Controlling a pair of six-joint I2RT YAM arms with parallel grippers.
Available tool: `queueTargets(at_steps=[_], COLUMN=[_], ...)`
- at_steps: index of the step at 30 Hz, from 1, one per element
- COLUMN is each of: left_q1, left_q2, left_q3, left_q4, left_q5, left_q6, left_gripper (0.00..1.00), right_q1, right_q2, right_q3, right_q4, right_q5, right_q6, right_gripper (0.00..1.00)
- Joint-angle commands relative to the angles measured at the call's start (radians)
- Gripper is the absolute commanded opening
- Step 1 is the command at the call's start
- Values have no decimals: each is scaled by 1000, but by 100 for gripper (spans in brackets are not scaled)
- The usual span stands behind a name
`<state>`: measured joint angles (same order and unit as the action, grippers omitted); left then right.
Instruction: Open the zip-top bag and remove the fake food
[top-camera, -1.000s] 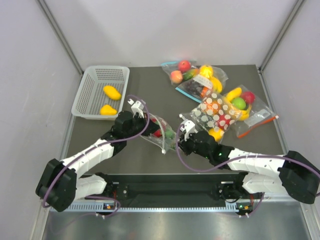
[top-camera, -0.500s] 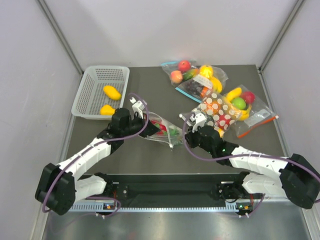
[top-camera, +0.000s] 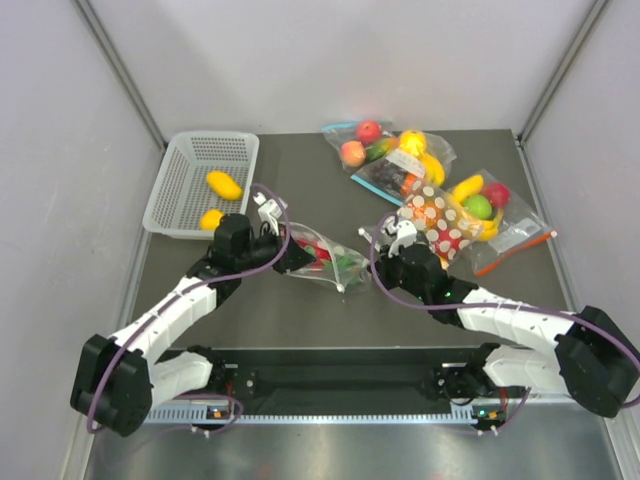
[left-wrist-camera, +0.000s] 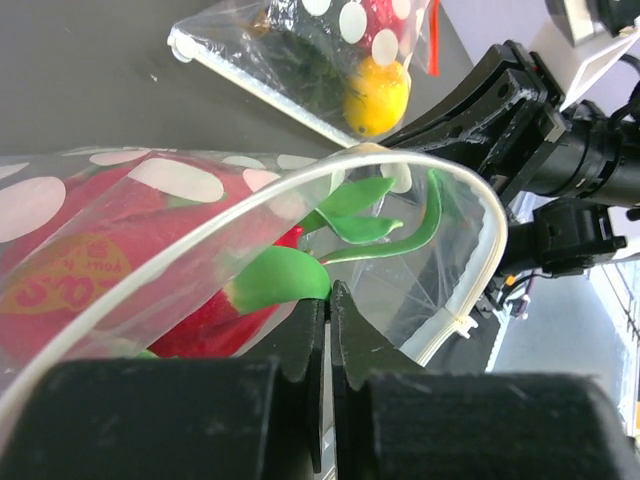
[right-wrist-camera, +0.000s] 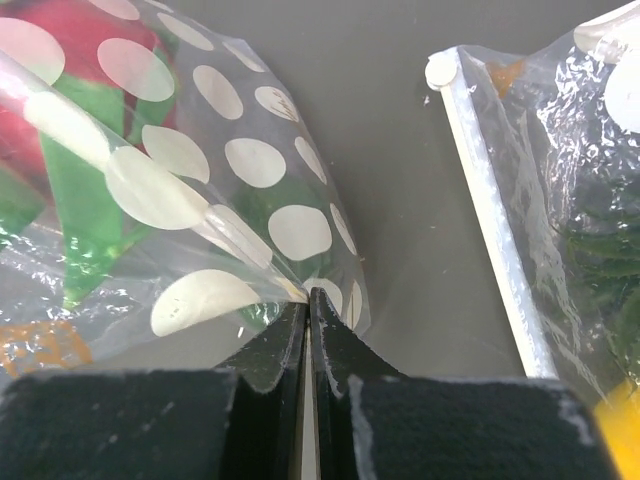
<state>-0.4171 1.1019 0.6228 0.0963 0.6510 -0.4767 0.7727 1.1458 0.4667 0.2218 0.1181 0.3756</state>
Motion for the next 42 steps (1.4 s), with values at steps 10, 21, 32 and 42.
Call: queueTargets(at_steps=[10, 21, 32, 42], left_q1=[37, 29, 31, 26], left_q2=[-33, -46, -63, -100], left_q3=[-35, -67, -74, -75], left_q4=[230, 244, 217, 187], left_q5=[-48, -56, -91, -99], left_q6=[-103, -120, -119, -106], left_gripper=[0, 0, 0, 0], right_q1=[11, 240, 382, 465], right_q2=[-135, -150, -8, 81], right_q3=[127, 334, 430, 513], right_q4=[-273, -283, -260, -341], right_q5=[-12, 63, 72, 290], right_q6=[-64, -106, -78, -40], right_gripper=[50, 62, 59, 57])
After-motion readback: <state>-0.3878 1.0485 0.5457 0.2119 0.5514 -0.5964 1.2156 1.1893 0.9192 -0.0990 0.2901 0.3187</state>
